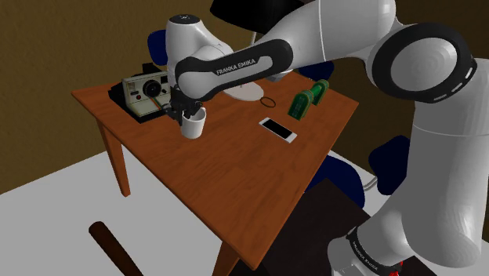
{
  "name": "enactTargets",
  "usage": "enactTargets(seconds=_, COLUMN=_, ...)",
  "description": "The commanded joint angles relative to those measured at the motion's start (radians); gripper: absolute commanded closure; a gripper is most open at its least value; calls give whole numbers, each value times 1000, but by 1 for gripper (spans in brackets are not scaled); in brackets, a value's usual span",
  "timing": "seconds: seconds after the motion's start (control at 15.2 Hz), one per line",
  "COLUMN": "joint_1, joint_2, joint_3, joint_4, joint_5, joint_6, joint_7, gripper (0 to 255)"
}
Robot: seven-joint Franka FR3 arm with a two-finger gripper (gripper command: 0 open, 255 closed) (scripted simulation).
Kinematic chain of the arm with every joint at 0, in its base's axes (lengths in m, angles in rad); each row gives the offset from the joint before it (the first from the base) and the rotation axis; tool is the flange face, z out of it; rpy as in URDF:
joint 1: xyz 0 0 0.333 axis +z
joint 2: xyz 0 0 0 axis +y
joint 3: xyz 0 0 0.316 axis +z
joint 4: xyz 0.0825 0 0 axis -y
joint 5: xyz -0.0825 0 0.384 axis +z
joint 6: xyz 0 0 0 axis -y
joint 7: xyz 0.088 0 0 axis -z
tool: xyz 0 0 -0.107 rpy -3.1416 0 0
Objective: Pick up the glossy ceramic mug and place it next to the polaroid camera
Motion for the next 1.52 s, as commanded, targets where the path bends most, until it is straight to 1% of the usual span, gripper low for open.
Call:
enactTargets(seconds=0.0, joint_1=0, joint_2=1, joint_3=0, joint_4=0, joint_5=-1, joint_6=2, joint_7=0, gripper=255)
enactTargets(seconds=0.26, joint_1=0, joint_2=1, joint_3=0, joint_4=0, joint_5=-1, joint_6=2, joint_7=0, gripper=255)
enactTargets(seconds=0.33, joint_1=0, joint_2=1, joint_3=0, joint_4=0, joint_5=-1, joint_6=2, joint_7=0, gripper=0)
enactTargets(seconds=0.66, joint_1=0, joint_2=1, joint_3=0, joint_4=0, joint_5=-1, joint_6=2, joint_7=0, gripper=0)
enactTargets(seconds=0.92, joint_1=1, joint_2=-66, joint_3=15, joint_4=24, joint_5=23, joint_6=-88, joint_7=-14, gripper=0)
enactTargets(seconds=1.45, joint_1=1, joint_2=-66, joint_3=15, joint_4=24, joint_5=23, joint_6=-88, joint_7=-14, gripper=0)
